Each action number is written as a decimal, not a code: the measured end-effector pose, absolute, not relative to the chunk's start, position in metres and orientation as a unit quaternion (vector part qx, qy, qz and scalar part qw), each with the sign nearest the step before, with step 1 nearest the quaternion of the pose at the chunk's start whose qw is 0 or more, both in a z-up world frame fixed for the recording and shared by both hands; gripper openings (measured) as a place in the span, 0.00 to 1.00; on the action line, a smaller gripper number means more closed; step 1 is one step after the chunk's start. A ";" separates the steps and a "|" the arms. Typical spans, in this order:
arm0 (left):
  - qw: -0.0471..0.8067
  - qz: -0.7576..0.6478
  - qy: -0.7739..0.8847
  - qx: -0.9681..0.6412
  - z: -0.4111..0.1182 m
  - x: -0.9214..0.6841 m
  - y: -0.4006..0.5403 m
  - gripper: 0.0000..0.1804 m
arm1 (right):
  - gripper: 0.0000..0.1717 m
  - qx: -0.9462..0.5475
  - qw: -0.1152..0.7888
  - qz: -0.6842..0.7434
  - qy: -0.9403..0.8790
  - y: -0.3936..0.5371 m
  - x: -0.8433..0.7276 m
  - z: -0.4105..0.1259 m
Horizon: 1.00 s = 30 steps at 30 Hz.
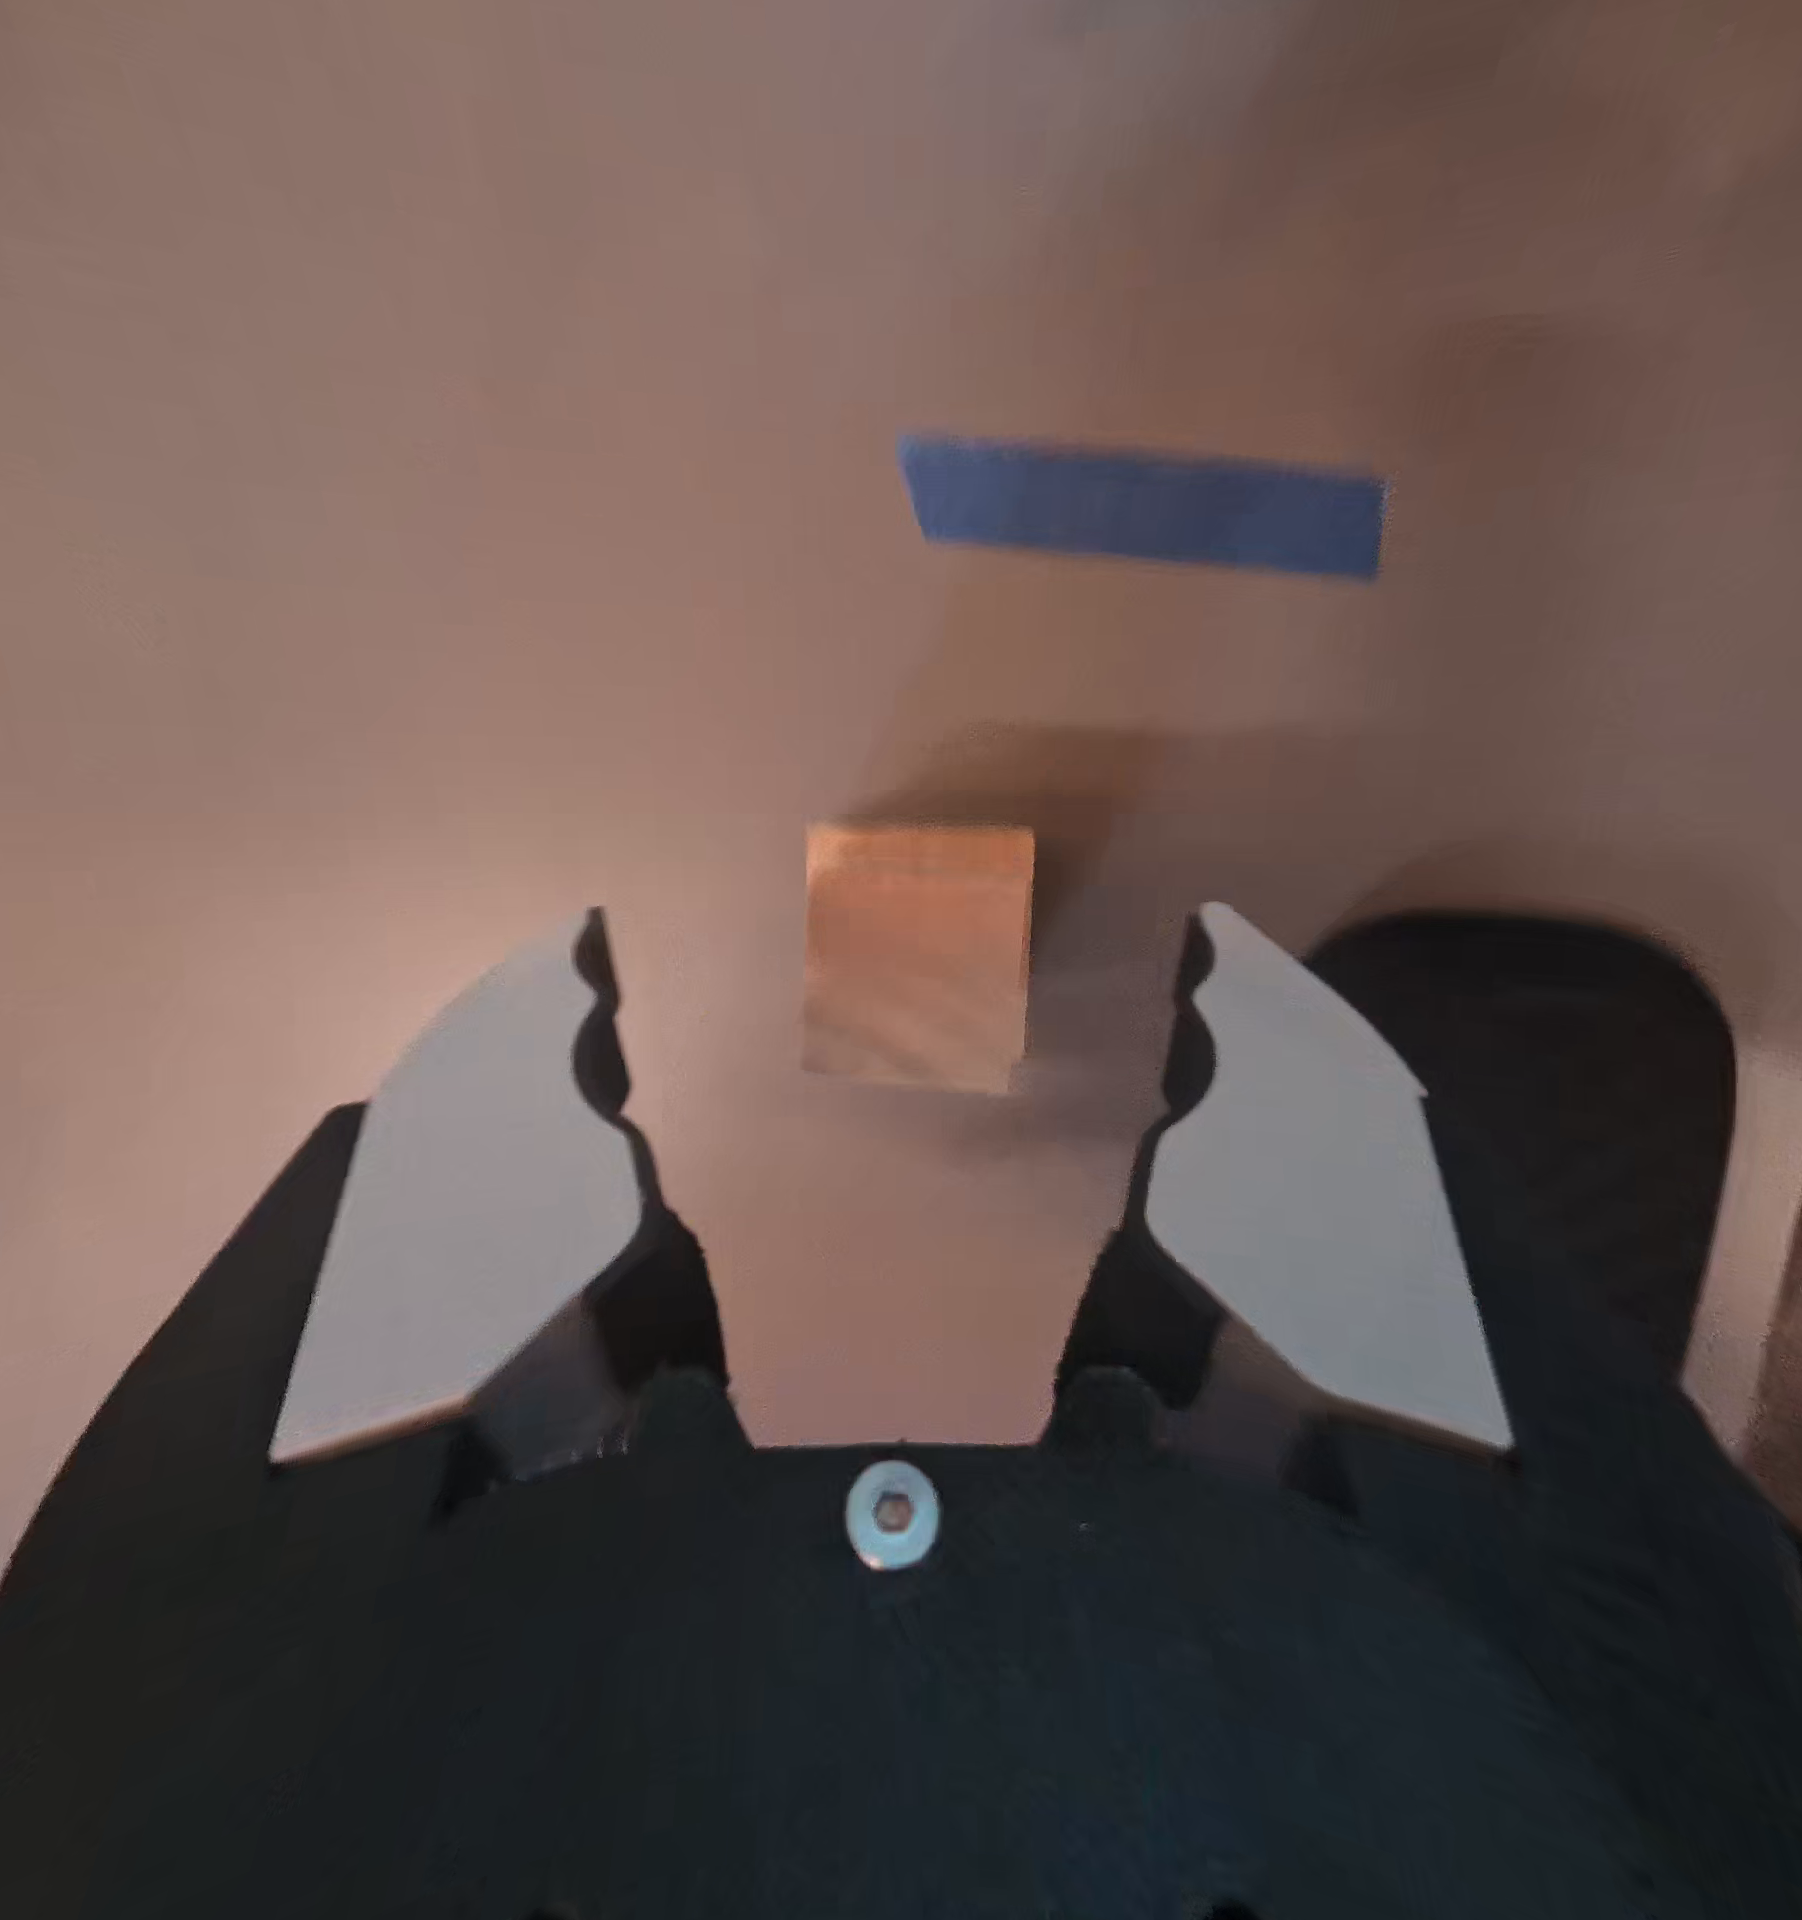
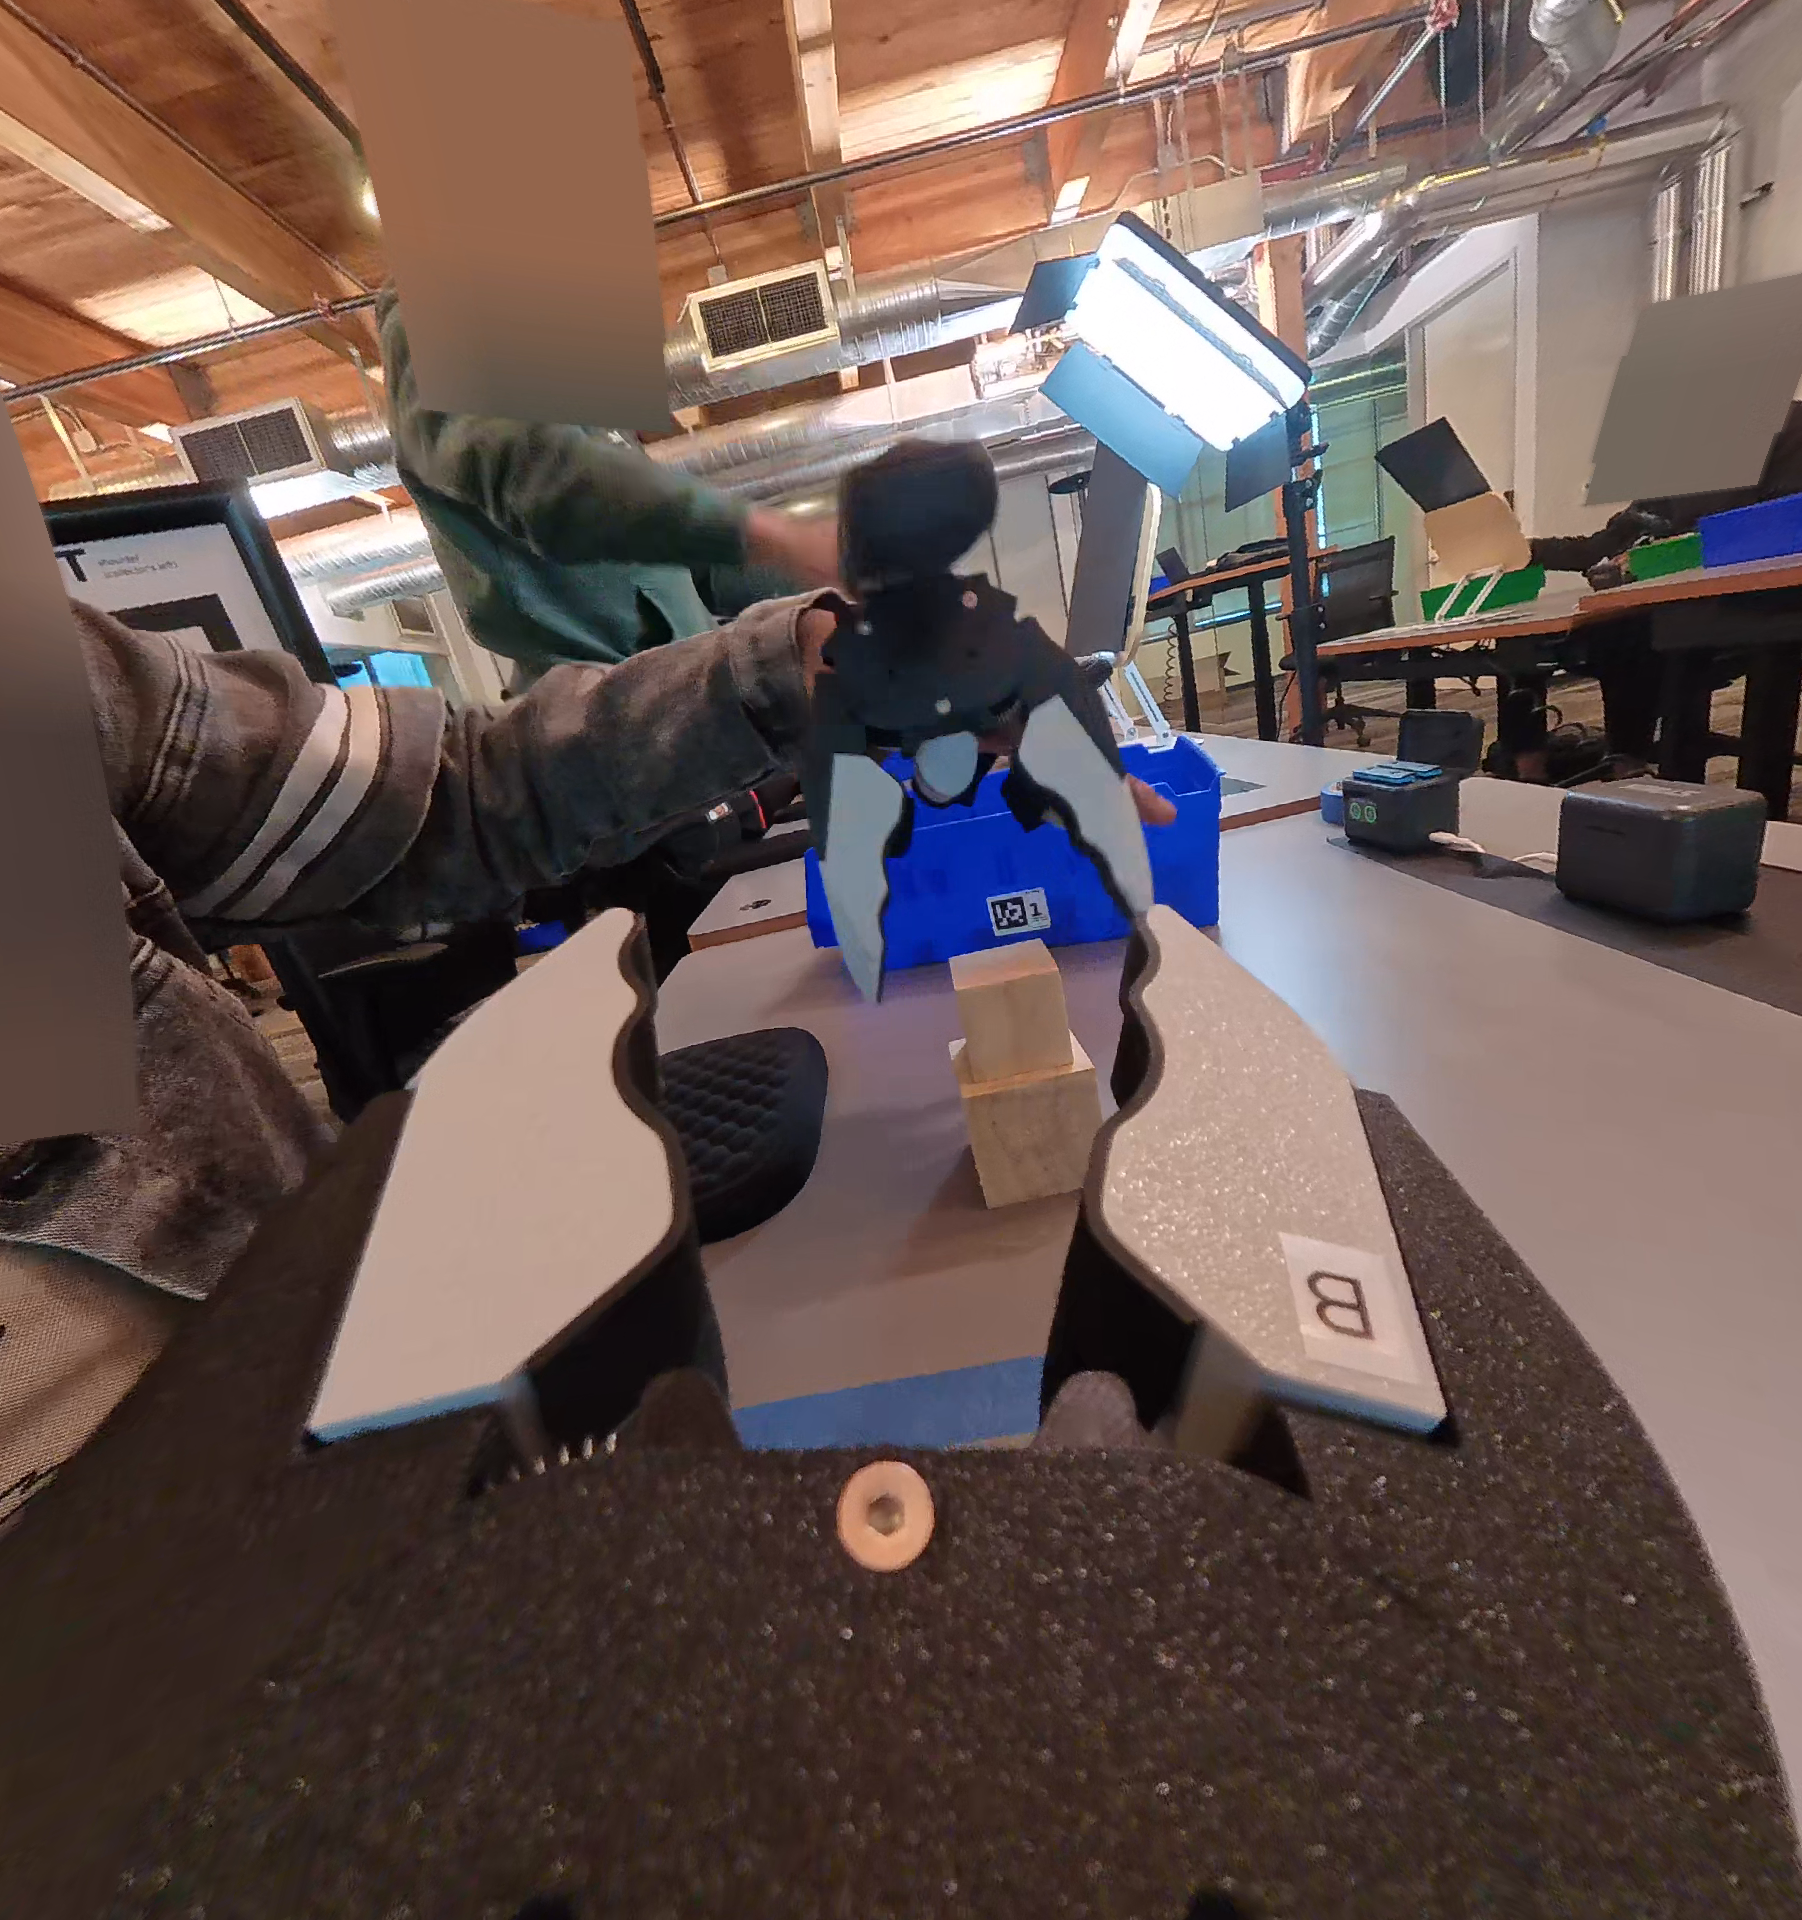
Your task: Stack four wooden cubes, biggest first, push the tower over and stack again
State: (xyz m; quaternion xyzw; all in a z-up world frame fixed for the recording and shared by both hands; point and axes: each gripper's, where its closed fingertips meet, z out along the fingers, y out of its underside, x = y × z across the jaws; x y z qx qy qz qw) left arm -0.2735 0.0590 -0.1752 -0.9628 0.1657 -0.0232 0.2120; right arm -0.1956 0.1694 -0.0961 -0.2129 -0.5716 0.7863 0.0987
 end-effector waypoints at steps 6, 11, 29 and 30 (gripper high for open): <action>0.589 0.044 0.077 -0.804 -0.080 -0.250 0.112 0.70 | 0.51 -0.218 0.103 0.775 -0.585 0.168 -0.198 -0.102; 0.743 0.106 0.043 -0.659 -0.052 -0.238 0.101 0.70 | 0.52 -0.228 0.125 0.749 -0.610 0.171 -0.203 -0.109; 0.775 0.124 0.017 -0.620 -0.082 -0.246 0.085 0.70 | 0.33 -0.319 0.234 0.399 -0.827 0.361 -0.446 -0.210; 0.774 0.124 0.019 -0.621 -0.083 -0.246 0.085 0.70 | 0.33 -0.313 0.242 0.386 -0.834 0.363 -0.453 -0.216</action>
